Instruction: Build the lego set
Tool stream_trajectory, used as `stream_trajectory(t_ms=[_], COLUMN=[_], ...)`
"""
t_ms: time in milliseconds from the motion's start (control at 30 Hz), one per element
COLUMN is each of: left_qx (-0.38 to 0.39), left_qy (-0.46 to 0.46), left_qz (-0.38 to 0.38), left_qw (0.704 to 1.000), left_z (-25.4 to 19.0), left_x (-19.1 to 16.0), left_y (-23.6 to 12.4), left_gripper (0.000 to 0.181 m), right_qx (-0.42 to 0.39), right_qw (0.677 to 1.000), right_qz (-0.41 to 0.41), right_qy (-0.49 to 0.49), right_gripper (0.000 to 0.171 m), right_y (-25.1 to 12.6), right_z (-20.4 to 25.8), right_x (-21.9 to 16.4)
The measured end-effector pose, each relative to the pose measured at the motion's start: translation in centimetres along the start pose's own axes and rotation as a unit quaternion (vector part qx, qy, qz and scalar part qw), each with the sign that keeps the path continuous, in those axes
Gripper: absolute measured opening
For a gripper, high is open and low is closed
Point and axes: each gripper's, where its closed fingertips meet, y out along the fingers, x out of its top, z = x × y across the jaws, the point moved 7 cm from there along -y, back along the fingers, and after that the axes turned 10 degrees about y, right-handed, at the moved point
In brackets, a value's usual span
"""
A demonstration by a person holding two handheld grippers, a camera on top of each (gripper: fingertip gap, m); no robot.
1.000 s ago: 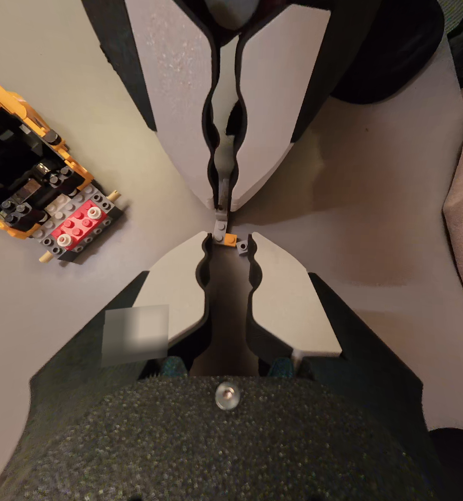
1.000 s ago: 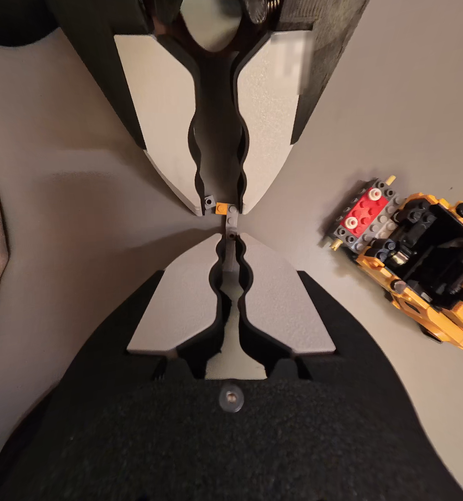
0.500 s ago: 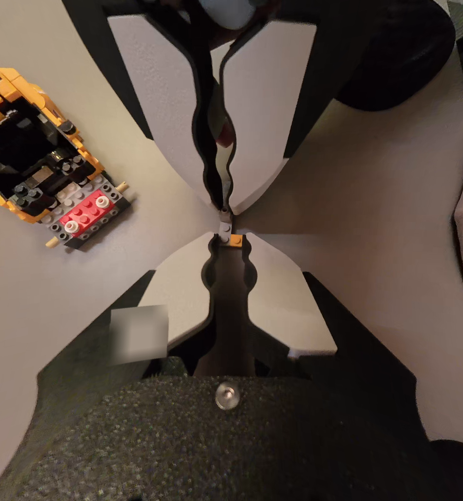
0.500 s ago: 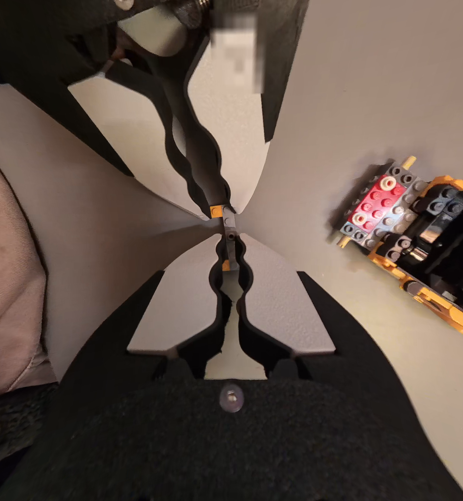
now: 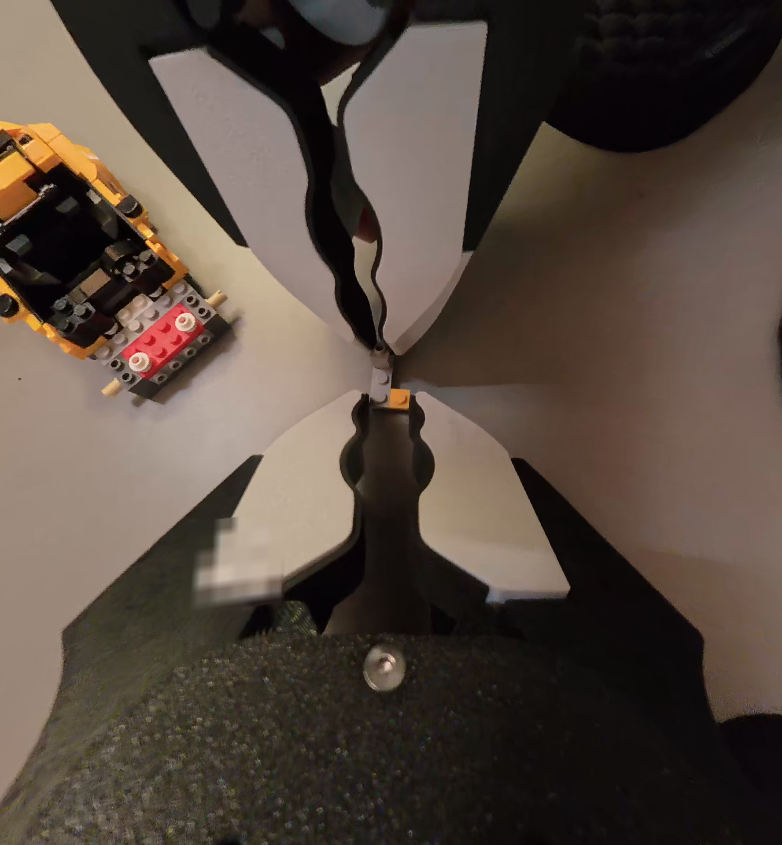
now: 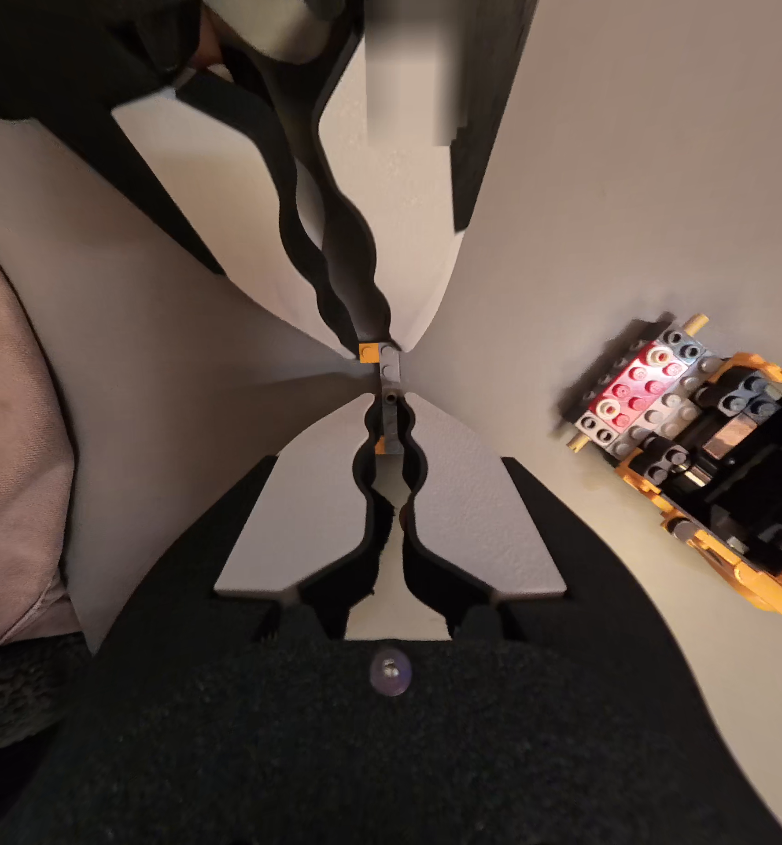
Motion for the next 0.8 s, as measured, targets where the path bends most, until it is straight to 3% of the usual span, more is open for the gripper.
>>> stream_trajectory(t_ms=[800], left_qx=[0.014], left_qy=[0.008], left_qz=[-0.009], left_qw=[1.000], left_z=[-0.18], left_x=[-0.51], left_y=[-0.25], left_gripper=[0.021], right_qx=[-0.017], right_qw=[0.999], right_qz=[-0.039], right_qy=[-0.032], right_gripper=[0.010], right_y=[0.11], right_z=[0.62], right_x=[0.05])
